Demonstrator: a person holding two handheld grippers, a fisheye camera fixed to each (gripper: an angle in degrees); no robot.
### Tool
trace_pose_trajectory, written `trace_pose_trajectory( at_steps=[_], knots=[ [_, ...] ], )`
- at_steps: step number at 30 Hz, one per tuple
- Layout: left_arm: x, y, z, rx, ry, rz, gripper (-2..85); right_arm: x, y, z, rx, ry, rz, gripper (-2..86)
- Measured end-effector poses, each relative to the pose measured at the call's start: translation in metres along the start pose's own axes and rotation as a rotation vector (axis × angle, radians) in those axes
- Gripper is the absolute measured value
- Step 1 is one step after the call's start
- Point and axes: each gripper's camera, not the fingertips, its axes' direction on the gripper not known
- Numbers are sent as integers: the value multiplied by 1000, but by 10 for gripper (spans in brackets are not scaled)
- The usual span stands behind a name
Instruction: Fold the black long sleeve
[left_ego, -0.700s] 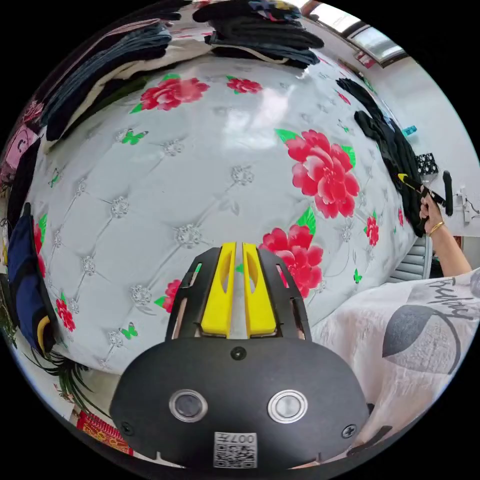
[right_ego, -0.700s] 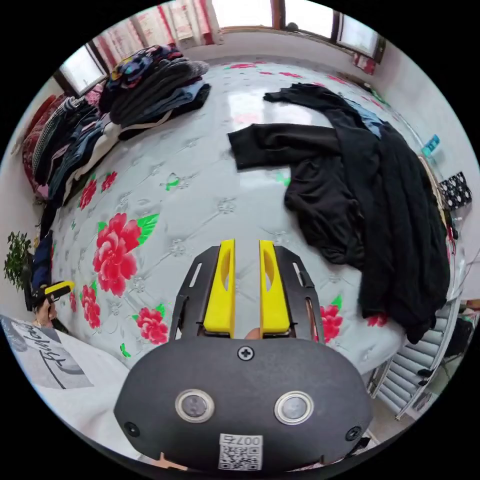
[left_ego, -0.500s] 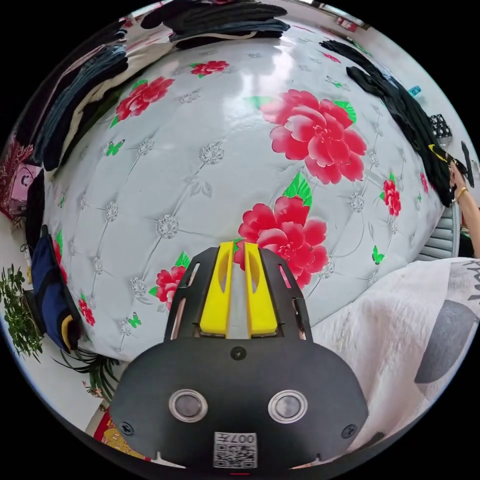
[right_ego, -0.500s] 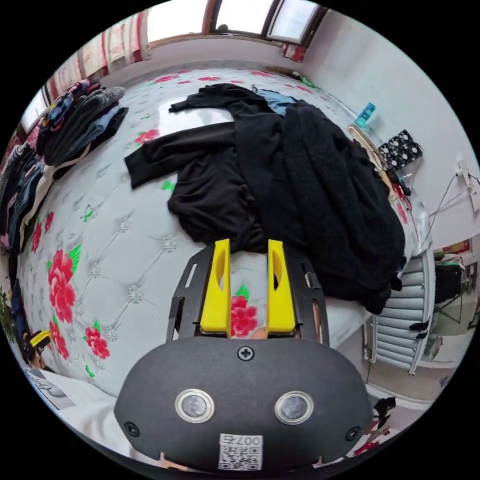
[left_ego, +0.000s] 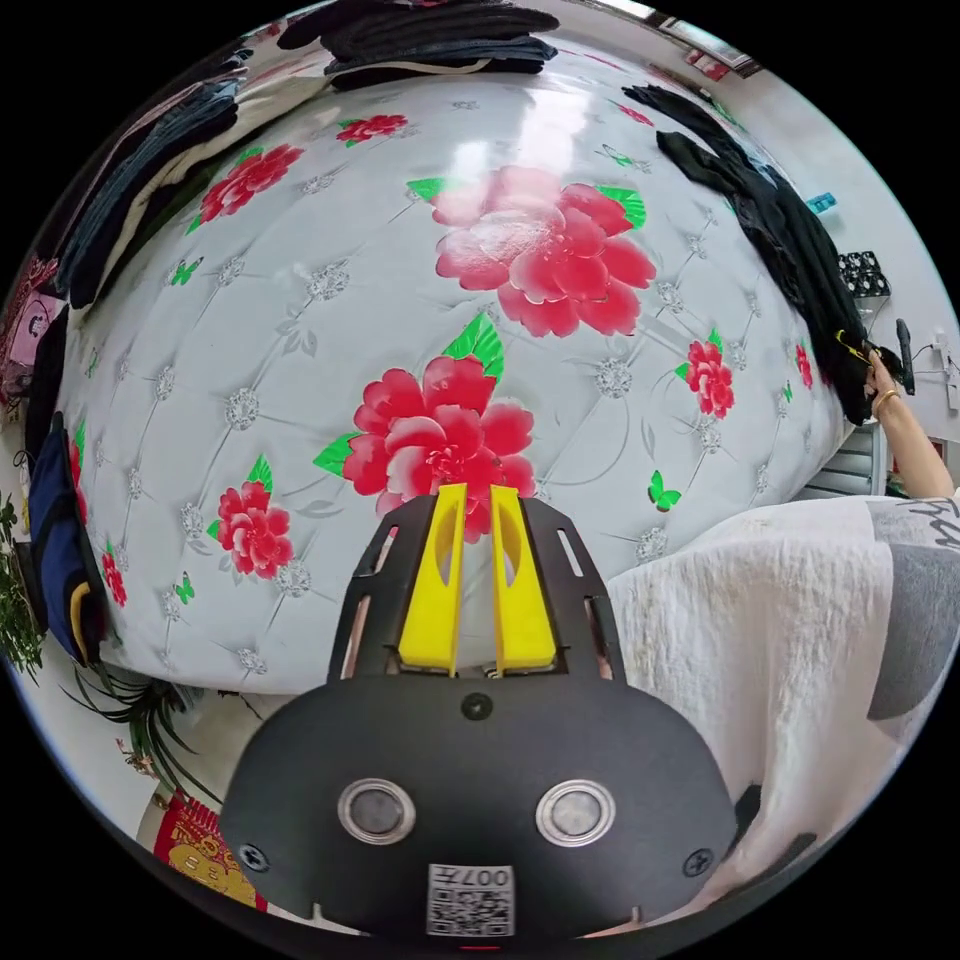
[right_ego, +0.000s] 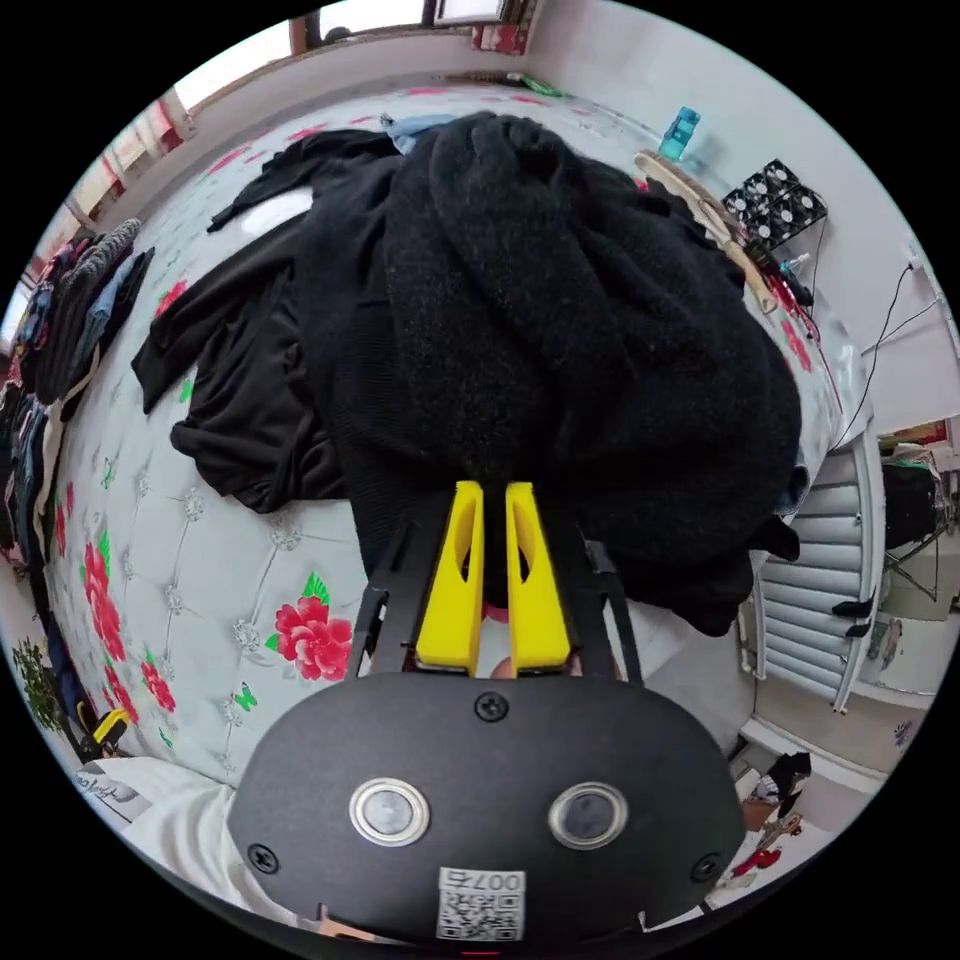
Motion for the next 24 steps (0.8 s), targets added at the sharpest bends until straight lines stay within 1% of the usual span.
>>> trace_pose_trajectory(
  at_steps=[1, 2, 4, 6, 9, 11, 13, 14, 16, 17, 19, 21, 22, 23, 24],
  knots=[
    [2, 3, -5, 17, 4, 9, 48, -4, 13, -23, 100, -59, -41, 19],
    [5, 5, -11, 35, 5, 25, 49, -5, 18, -33, 125, -89, -57, 15],
    [10, 6, -21, 69, 10, 64, 50, -16, 38, -69, 205, -209, -146, 4],
    [16, 6, -33, 105, 14, 109, 51, -28, 51, -92, 247, -290, -204, 1],
    [25, 9, -65, 209, 45, 177, 52, -52, 65, -120, 283, -395, -318, -1],
    [28, 17, -82, 271, 70, 203, 54, -67, 74, -134, 293, -526, -400, -2],
    [29, 31, -98, 333, 87, 222, 56, -99, 89, -147, 258, -760, -543, -2],
    [28, 42, -106, 372, 95, 230, 58, -112, 95, -150, 240, -805, -593, -2],
    [23, 60, -114, 414, 105, 234, 62, -173, 130, -158, 145, -956, -828, -1],
    [17, 72, -116, 429, 111, 225, 65, -189, 141, -160, 119, -1001, -890, -1],
    [4, 91, -115, 436, 129, 199, 72, -245, 187, -168, -3, -1193, -1125, 3],
    [-20, 115, -108, 419, 140, 127, 76, -274, 218, -173, -49, -1221, -1238, 7],
    [-26, 122, -107, 418, 141, 108, 76, -284, 233, -177, -49, -1154, -1304, 11],
    [-38, 136, -106, 423, 139, 71, 73, -284, 237, -179, -35, -1115, -1322, 13],
    [-51, 151, -104, 420, 113, 26, 66, -274, 241, -182, 22, -1060, -1334, 16]
  ],
)
